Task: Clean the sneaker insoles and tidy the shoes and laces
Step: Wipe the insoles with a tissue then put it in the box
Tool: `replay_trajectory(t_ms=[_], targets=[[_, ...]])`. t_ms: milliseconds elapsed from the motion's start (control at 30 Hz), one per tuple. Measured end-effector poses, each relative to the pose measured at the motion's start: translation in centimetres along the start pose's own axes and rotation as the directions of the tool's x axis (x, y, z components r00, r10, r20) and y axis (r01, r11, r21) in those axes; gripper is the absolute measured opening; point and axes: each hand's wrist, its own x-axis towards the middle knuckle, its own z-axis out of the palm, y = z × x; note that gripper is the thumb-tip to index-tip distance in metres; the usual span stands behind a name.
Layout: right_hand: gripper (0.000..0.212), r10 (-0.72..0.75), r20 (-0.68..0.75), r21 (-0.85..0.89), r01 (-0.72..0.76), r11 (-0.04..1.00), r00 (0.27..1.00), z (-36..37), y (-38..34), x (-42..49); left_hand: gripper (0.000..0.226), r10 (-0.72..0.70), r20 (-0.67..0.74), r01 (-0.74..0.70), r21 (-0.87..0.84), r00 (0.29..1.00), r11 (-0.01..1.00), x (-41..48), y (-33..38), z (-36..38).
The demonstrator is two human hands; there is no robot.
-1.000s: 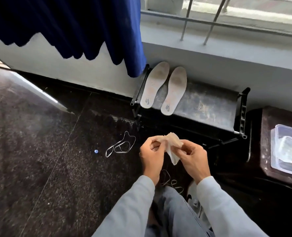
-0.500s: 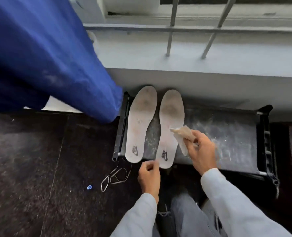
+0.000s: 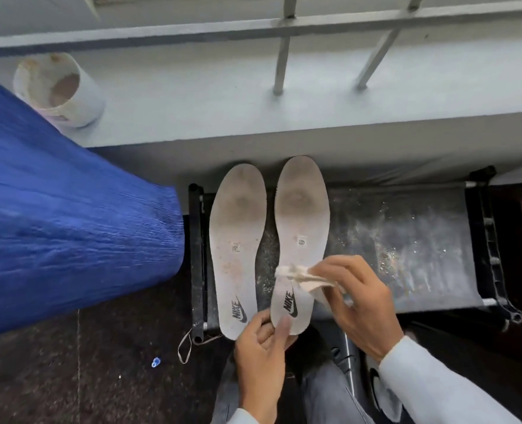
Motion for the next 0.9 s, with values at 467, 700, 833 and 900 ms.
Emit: replay_trajectory(t_ms=[467,700,833,900], targets=[[0.018,0.083,-0.339,-0.126,-0.132,0.983,0.937,-2.0,1.4,9.9,0.015,0.035,0.094,-0.043,0.089,0.995,0.995,-0.3,3.7,-2.0],[0.02,-0.311,0.297,-0.042,0.337,0.94,0.903,1.0,-1.1,2.7,0.02,0.07,0.086,-0.076,0.076,0.994,0.994,-0.6,4.7,-1.9],[0.026,-0.062,0.1,-0.155,0.077,0.985,0.993,0.7,4.0,7.7,0.015,0.106,0.056,-0.111,0.099,0.993,0.989,-0.8,4.8,-1.9],[0.03,0.071,-0.068,-0.199,-0.083,0.976,0.995,-0.5,5.3,10.2,0.015,0.112,0.056,-0.118,0.109,0.992,0.987,-1.0,5.1,-1.8]])
